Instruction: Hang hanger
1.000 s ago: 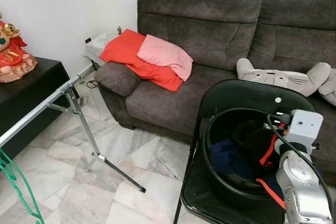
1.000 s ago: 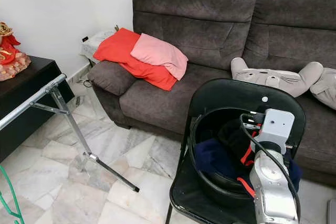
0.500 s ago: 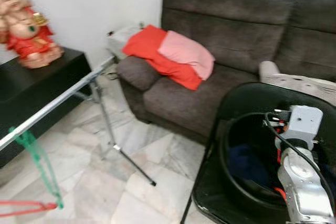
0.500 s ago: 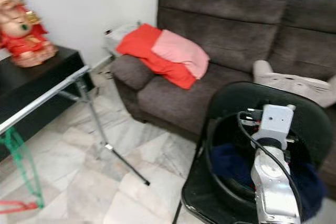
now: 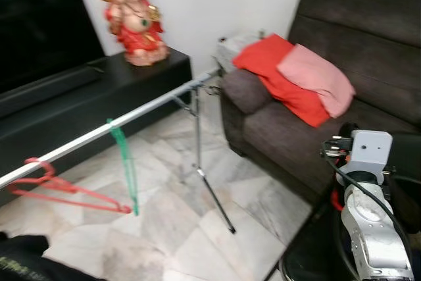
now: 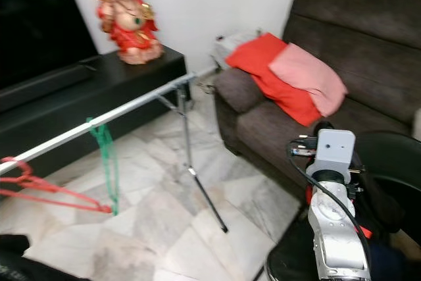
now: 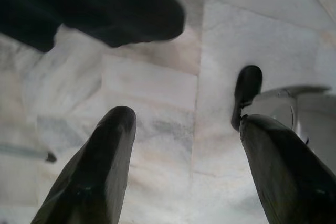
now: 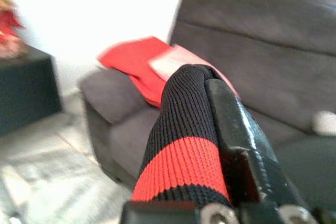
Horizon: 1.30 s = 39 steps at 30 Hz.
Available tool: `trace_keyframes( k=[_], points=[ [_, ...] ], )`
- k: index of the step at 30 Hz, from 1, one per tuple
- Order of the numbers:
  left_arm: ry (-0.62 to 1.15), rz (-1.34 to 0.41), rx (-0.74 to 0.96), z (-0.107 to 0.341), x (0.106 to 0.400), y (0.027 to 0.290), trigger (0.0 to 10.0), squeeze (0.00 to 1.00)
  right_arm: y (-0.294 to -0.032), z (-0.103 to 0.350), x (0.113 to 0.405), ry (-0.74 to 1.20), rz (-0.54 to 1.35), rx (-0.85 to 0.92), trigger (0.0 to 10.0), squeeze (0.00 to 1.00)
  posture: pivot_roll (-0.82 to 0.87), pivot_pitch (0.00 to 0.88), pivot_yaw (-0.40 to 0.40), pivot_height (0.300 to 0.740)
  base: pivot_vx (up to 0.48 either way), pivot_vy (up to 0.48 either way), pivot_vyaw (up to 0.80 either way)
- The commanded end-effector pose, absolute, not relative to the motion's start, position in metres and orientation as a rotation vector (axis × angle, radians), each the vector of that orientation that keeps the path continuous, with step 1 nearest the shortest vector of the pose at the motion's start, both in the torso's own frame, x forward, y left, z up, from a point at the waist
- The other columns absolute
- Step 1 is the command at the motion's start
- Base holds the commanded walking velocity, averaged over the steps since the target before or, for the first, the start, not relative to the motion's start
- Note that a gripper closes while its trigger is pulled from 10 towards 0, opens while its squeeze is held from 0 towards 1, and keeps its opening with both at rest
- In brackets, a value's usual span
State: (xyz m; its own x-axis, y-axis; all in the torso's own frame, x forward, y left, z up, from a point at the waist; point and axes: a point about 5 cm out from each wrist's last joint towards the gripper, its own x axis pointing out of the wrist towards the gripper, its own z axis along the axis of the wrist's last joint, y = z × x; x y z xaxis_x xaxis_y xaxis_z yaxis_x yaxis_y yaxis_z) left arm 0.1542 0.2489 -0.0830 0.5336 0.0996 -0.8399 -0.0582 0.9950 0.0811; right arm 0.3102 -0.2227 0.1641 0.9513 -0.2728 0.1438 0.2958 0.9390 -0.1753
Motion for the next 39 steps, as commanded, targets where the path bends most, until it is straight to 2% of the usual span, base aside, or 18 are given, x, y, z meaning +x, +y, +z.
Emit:
trace_keyframes(
  k=[1,4,14,21,30,39],
  points=[
    [1.033,0.077,0.037,-0.087,0.149,0.244,10.0,0.00,-0.221,0.176,0.312,-0.172,-0.278,-0.214,10.0,0.00,-0.06,0.000,0.055,0.740,0.000,0.000,0.80],
    [1.031,0.072,0.037,-0.087,0.152,0.240,10.0,0.00,-0.218,0.179,0.313,-0.189,-0.269,-0.222,10.0,0.00,-0.06,0.000,0.055,0.740,0.000,0.000,0.80],
    [1.035,0.023,0.028,-0.094,0.159,0.197,10.0,0.00,-0.188,0.202,0.312,-0.349,-0.086,-0.284,10.0,0.00,-0.06,0.008,0.051,0.740,0.000,0.000,0.80],
    [1.032,0.016,0.027,-0.094,0.161,0.187,10.0,0.00,-0.180,0.201,0.309,-0.378,-0.037,-0.271,10.0,0.00,-0.06,0.013,0.049,0.740,0.000,0.000,0.79],
    [1.003,0.057,0.045,-0.082,0.177,0.222,10.0,0.00,-0.172,0.201,0.308,-0.398,0.007,-0.267,10.0,0.00,-0.06,0.020,0.048,0.740,0.000,0.000,0.79],
    [1.004,0.065,0.045,-0.081,0.175,0.230,10.0,0.00,-0.173,0.188,0.305,-0.358,0.015,-0.262,10.0,0.00,-0.06,0.022,0.047,0.740,0.000,0.000,0.78]
  ],
)
